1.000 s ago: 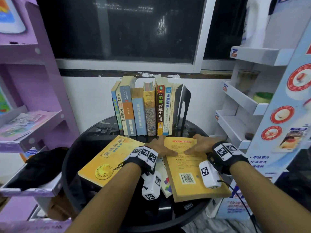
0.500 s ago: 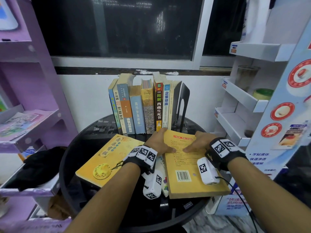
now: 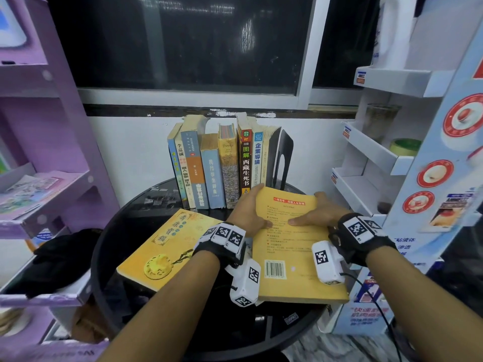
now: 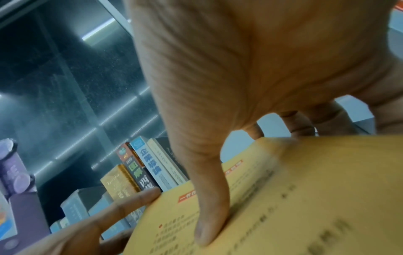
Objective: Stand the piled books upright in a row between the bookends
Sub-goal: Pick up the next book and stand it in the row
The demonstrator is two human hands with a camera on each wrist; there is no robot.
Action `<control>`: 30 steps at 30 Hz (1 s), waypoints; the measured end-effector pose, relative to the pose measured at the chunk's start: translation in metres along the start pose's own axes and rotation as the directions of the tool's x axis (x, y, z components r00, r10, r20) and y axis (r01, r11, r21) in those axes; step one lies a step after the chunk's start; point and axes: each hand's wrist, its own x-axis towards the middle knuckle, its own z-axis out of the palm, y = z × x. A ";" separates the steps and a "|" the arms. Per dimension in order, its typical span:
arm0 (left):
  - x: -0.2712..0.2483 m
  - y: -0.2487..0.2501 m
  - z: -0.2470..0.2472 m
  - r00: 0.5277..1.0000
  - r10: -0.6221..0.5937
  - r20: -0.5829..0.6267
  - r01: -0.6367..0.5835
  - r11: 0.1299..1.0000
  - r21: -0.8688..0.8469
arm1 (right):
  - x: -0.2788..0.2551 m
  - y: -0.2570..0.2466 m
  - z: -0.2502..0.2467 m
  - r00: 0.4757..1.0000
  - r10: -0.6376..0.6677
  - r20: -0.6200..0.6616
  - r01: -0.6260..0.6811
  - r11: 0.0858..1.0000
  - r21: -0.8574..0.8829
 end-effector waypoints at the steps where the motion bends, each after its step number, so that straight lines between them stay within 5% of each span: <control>1: 0.000 0.001 -0.002 1.000 0.004 -0.011 -0.005 1.000 -0.026 | -0.001 -0.001 -0.003 0.999 -0.028 -0.022 0.028 0.999 0.032; 8: 0.000 0.017 -0.019 0.994 0.048 -0.101 -0.065 0.982 -0.179 | -0.018 -0.019 -0.020 0.956 -0.210 -0.203 0.252 0.945 0.208; 16: -0.010 0.047 -0.050 0.947 0.211 -0.244 -0.285 0.900 -0.328 | -0.044 -0.052 -0.021 0.717 -0.438 -0.541 0.597 0.787 0.154; 23: -0.016 0.054 -0.073 0.918 0.251 -0.308 -0.352 0.871 -0.341 | -0.052 -0.066 -0.009 0.585 -0.512 -0.629 0.723 0.681 0.118; 30: -0.013 0.046 -0.077 0.931 0.175 -0.320 -0.327 0.788 -0.522 | -0.061 -0.072 -0.004 0.542 -0.569 -0.618 0.769 0.633 0.090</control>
